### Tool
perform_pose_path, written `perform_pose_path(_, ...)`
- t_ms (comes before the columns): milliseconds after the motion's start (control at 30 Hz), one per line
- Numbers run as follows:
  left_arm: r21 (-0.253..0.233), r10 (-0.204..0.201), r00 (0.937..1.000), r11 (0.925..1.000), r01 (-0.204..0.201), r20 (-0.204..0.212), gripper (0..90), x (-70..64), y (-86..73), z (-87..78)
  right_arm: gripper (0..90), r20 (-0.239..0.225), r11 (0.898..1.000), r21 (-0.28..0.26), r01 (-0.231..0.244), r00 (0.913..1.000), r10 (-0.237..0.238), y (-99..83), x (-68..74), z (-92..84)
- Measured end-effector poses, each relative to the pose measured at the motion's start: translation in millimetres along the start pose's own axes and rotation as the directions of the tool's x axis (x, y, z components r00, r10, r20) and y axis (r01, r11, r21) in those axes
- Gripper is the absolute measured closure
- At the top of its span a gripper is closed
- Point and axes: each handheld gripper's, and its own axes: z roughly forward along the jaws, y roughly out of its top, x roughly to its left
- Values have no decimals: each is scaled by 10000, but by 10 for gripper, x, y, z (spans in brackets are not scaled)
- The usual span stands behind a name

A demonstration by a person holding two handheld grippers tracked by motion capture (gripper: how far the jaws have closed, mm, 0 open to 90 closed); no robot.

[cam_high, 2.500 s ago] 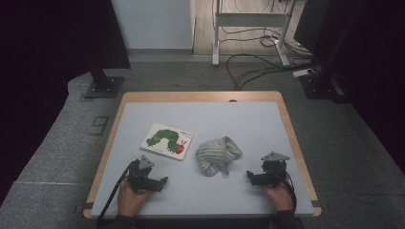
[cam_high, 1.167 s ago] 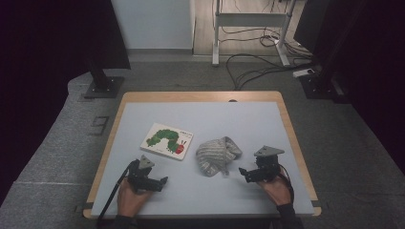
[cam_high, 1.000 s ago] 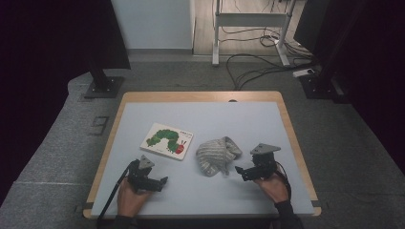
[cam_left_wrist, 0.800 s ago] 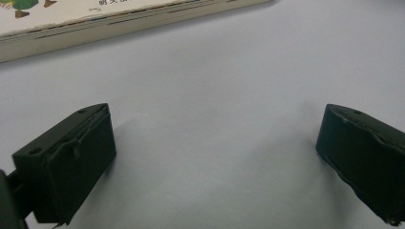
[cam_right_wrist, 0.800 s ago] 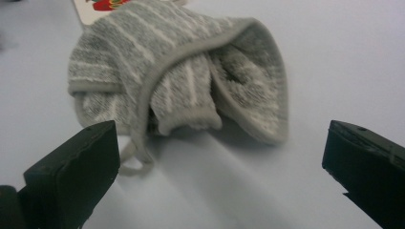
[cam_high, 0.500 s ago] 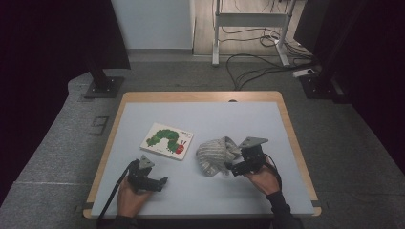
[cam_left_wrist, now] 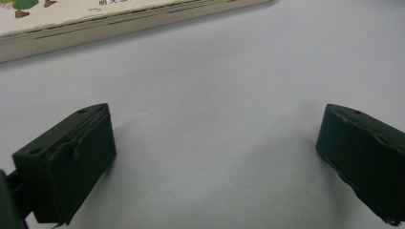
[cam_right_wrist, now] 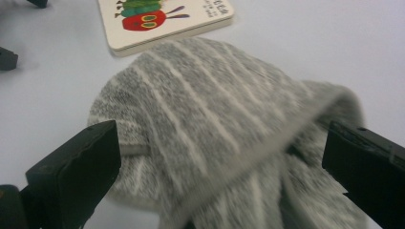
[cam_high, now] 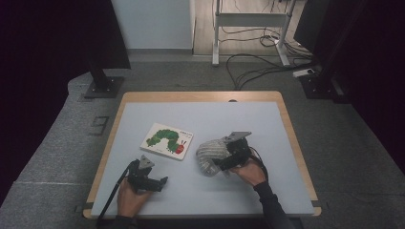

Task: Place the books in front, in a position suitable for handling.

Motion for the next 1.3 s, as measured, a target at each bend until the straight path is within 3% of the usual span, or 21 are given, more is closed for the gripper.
perform_pose_path(300, -3, -2, 10000, 10000, 2, 0, 0, 0, 0, 0, 0, 123, 9973, 686, 250, 9996, -259, 50, -28, 304)
perform_pose_path(500, -6, -7, 10000, 10000, 7, -4, 0, -1, 0, 1, 144, -84, 9951, 978, 127, 9999, -119, 11, -55, 451)
perform_pose_path(533, -5, -5, 10000, 10000, 5, -5, 0, -1, 0, 1, 176, -69, 9950, 989, 111, 9999, -105, 13, -59, 449)
perform_pose_path(567, -7, -6, 10000, 10000, 6, -4, 0, -1, 0, 1, 295, -100, 9955, 949, 68, 9999, -58, 16, -65, 433)
perform_pose_path(600, -6, -6, 10000, 10000, 6, -4, 0, -1, 0, 1, 295, -100, 9955, 949, 68, 9999, -58, 16, -65, 433)
perform_pose_path(700, -5, -4, 10000, 10000, 4, 0, 0, -1, 0, 0, 483, -359, 9965, 831, -124, 9992, 154, -17, -85, 399)
perform_pose_path(767, -8, -9, 10000, 10000, 9, 0, 0, -1, 0, 1, 538, -446, 9971, 732, -204, 9987, 237, -26, -93, 381)
perform_pose_path(900, -8, -10, 10000, 10000, 10, -4, 0, -1, 0, 1, 590, -427, 9980, 625, -119, 9990, 146, -22, -85, 330)
perform_pose_path(1133, -5, -2, 10000, 10000, 2, -1, 0, 0, 0, 1, 601, -339, 9990, 432, -103, 9994, 118, -15, -77, 224)
perform_pose_path(1300, -6, -5, 10000, 10000, 5, 3, 0, 0, 0, 0, 601, -277, 9996, 244, -142, 9995, 149, -10, -92, 57)
